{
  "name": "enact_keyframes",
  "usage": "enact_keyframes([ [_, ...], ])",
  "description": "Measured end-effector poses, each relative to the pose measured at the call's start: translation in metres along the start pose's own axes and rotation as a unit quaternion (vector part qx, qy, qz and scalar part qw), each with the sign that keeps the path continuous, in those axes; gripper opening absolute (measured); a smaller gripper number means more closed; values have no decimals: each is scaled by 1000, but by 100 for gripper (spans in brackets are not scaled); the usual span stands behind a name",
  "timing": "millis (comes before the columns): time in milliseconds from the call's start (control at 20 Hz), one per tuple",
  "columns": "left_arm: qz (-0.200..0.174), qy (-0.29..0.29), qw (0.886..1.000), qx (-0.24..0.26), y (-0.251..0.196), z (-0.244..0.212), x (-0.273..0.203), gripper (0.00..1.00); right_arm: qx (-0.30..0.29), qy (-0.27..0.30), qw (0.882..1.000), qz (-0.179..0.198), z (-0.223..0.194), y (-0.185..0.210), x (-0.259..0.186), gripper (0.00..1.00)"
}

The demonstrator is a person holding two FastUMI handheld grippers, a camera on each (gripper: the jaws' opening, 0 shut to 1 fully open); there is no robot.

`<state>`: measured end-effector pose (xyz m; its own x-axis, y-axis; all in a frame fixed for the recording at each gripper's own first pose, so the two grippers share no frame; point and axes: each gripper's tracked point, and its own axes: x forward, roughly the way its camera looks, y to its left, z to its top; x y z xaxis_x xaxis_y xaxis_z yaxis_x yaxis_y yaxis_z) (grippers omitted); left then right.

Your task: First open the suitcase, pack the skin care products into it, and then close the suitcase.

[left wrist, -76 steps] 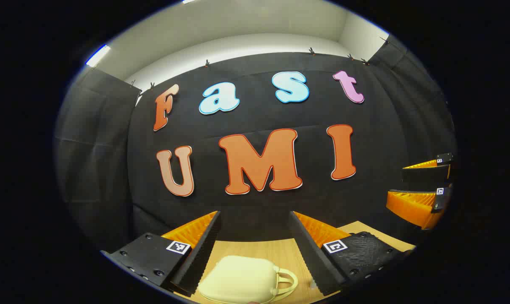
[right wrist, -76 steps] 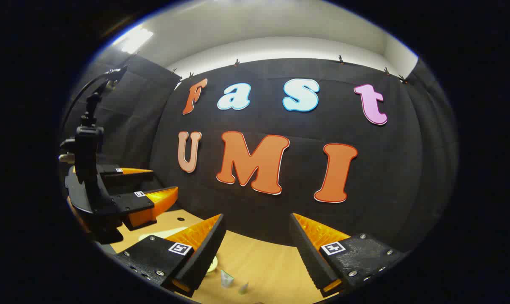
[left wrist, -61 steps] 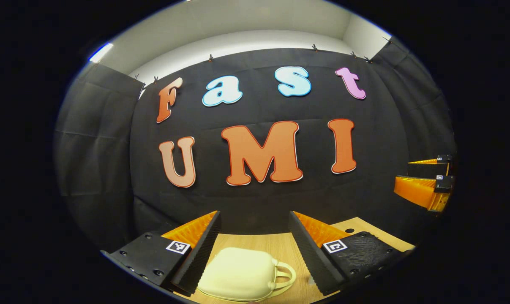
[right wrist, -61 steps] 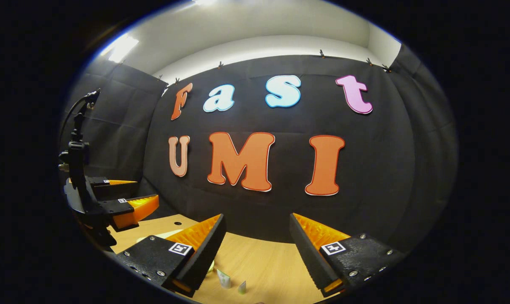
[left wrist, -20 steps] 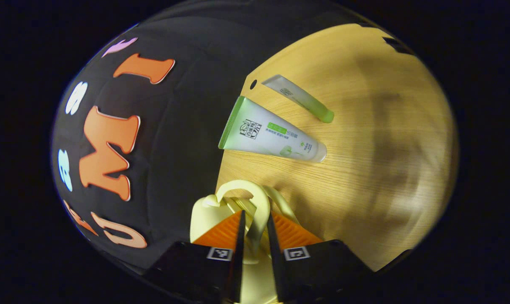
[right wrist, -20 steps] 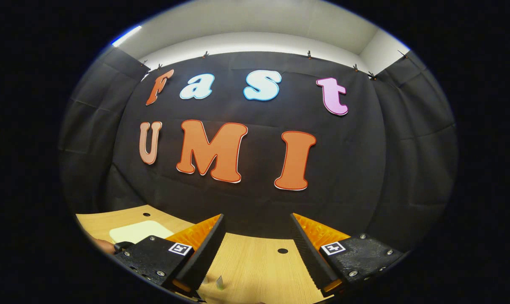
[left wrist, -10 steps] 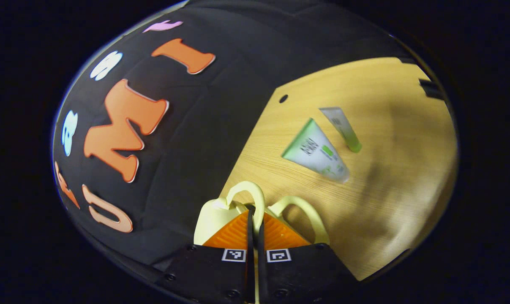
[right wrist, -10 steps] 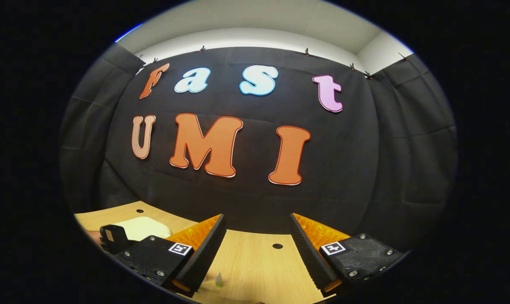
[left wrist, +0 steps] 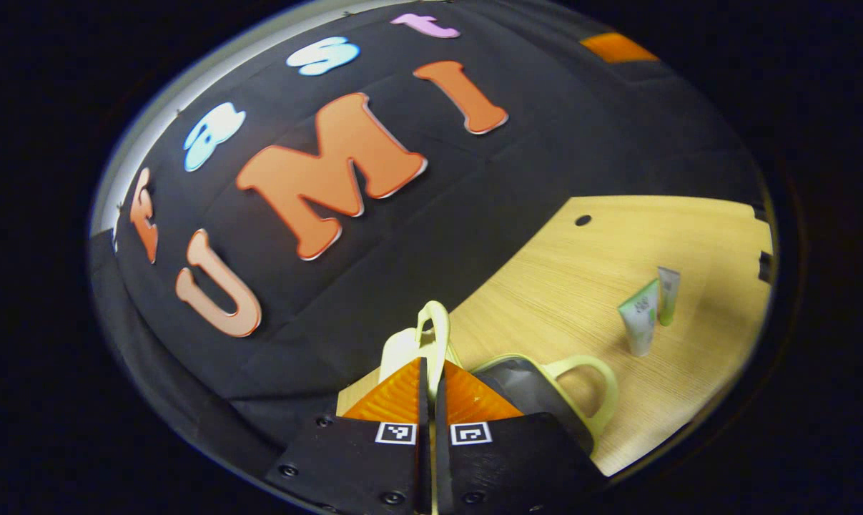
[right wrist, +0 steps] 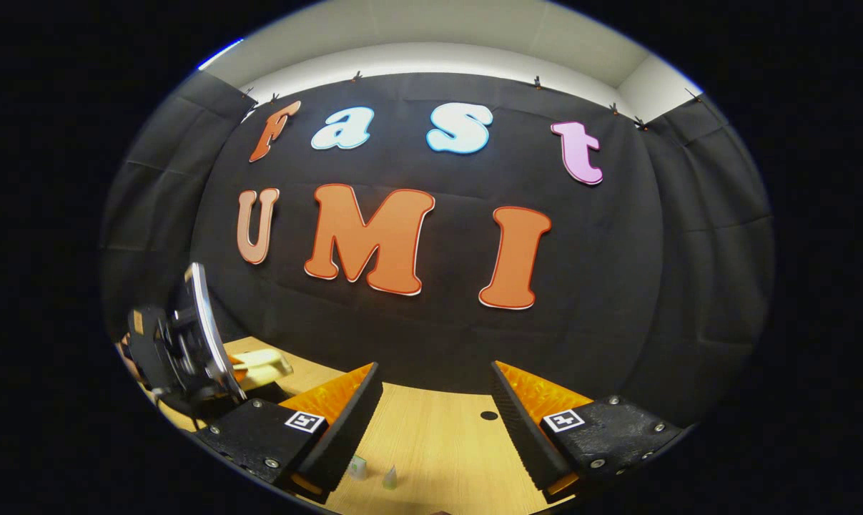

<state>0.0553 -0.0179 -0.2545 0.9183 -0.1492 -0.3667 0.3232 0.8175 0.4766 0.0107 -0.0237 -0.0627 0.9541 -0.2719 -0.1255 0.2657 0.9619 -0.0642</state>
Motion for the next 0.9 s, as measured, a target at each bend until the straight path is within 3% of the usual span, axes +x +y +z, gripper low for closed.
enact_keyframes([
  [300,54,2,998,-32,70,-22,-8,4,1,11,1000,24,-6,29,9,95],
  [550,77,10,993,-91,107,-51,-8,3,-7,23,999,43,-11,53,11,95],
  [900,118,59,982,-136,169,-131,-13,3,-14,44,997,55,-19,86,13,95],
])
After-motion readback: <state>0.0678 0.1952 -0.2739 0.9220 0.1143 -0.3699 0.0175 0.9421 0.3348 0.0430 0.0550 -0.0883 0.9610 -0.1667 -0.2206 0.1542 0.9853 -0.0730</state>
